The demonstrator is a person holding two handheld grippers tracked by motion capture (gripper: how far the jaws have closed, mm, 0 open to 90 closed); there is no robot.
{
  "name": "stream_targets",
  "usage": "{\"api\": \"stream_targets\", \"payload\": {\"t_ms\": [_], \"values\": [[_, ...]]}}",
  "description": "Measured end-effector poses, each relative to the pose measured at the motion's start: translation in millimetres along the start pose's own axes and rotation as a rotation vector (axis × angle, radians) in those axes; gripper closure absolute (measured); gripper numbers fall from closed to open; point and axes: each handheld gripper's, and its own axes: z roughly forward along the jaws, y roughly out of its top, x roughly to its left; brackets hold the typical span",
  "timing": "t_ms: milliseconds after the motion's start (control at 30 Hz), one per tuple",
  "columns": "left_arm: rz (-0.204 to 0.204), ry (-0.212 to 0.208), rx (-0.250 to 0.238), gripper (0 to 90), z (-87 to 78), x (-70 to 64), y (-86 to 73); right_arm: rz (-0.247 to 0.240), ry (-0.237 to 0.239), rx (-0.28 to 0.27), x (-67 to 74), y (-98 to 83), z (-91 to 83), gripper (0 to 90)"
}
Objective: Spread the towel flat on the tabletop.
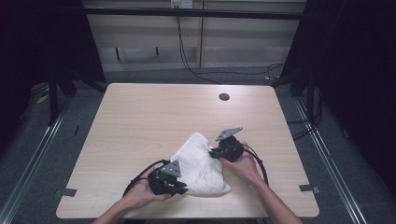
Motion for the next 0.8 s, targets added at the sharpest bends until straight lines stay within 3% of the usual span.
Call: {"api": "stream_targets", "payload": {"t_ms": [167, 400, 467, 500, 567, 600, 633, 733, 800], "values": [[-0.024, 0.003, -0.047, 86.3, -12.2, 5.2, -8.4, 0.013, 0.011, -0.021, 2.9, -14.9, -19.1, 82.1], [-0.030, -0.004, -0.008, 85.4, -10.6, 0.5, -17.9, -0.003, 0.007, 0.010, 27.4, -35.5, -30.2, 81.1], [-0.037, -0.006, 0.003, 81.3, -9.1, 3.1, -17.7, 0.015, 0.016, 0.016, 30.8, -41.0, -31.9, 75.5], [-0.054, -0.023, -0.023, 77.4, -7.9, 3.8, -18.5, 0.007, 0.015, 0.013, 31.7, -42.7, -33.2, 67.6], [-0.050, -0.003, -0.020, 67.4, -12.6, 4.8, -17.7, 0.002, 0.024, -0.013, 28.3, -42.7, -34.5, 57.1], [-0.052, 0.001, -0.065, 61.0, -14.9, 4.4, -17.9, 0.013, 0.032, -0.033, 25.9, -41.5, -35.6, 56.1], [-0.040, 0.011, -0.078, 59.4, -20.3, 5.3, -16.5, 0.017, 0.045, -0.059, 21.3, -37.6, -38.4, 54.9], [-0.072, 0.038, -0.157, 54.9, -40.6, 12.7, -15.4, 0.034, 0.030, -0.114, 10.4, -24.7, -46.4, 53.4], [-0.102, 0.080, -0.175, 55.0, -51.9, 18.8, -19.4, 0.015, -0.013, -0.121, 0.4, -12.5, -46.9, 55.9]]}}
